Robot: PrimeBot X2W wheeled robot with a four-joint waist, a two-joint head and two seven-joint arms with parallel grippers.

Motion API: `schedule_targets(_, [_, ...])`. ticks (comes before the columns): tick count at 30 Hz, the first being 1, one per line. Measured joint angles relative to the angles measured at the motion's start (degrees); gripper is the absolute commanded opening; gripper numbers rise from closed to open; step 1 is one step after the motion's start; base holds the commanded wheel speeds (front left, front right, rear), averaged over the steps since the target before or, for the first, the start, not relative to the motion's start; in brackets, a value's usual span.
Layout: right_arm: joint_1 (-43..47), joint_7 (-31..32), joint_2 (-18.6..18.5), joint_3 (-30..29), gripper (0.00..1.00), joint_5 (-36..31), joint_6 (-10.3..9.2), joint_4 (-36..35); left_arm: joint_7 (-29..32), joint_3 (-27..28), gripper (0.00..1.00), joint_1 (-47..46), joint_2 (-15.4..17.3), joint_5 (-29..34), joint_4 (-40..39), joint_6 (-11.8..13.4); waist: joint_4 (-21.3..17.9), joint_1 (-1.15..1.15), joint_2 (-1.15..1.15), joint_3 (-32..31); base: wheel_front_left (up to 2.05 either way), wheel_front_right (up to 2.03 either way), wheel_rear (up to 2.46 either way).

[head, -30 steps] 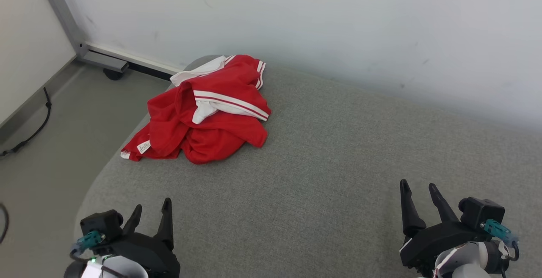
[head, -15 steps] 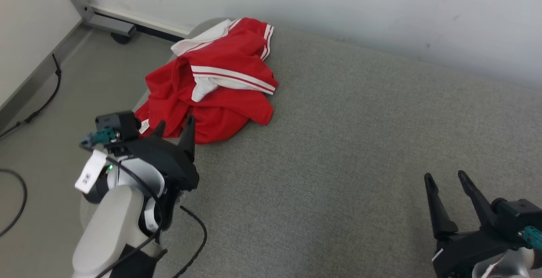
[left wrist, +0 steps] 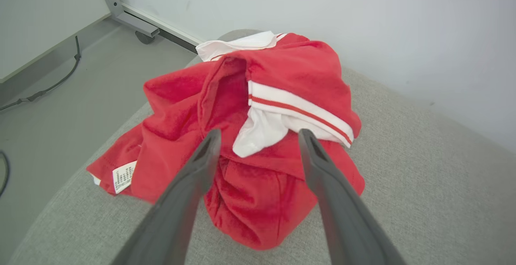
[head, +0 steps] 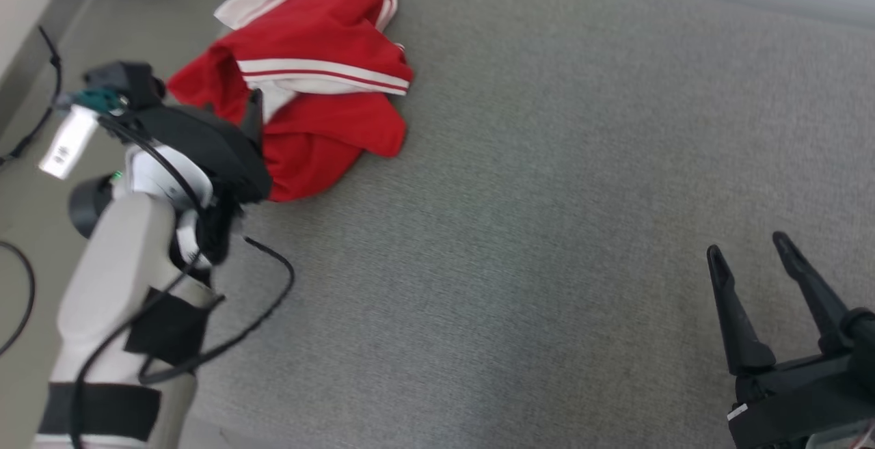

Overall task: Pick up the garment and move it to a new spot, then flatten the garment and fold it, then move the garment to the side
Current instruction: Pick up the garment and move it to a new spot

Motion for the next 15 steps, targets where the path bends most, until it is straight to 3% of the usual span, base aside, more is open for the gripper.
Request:
schedule_targets(10, [-0.83,6.70,-0.43,-2.88,1.00,-3.15,0.00,-10.42,0.74,2.85,1.00,-7.19,2.15,1.47,4.36,0.07,-4.56,0.00,0.00,7.97,0.00,0.00,0.00])
schedule_targets(15, [-1.59,8.72,-0.49,-6.20,1.00,-3.59,0.00,-12.01,-0.16,5.38,1.00,-10.68,1.31,2.91,8.71,0.08,-6.22,0.00,0.01,11.92,0.00,0.00,0.00])
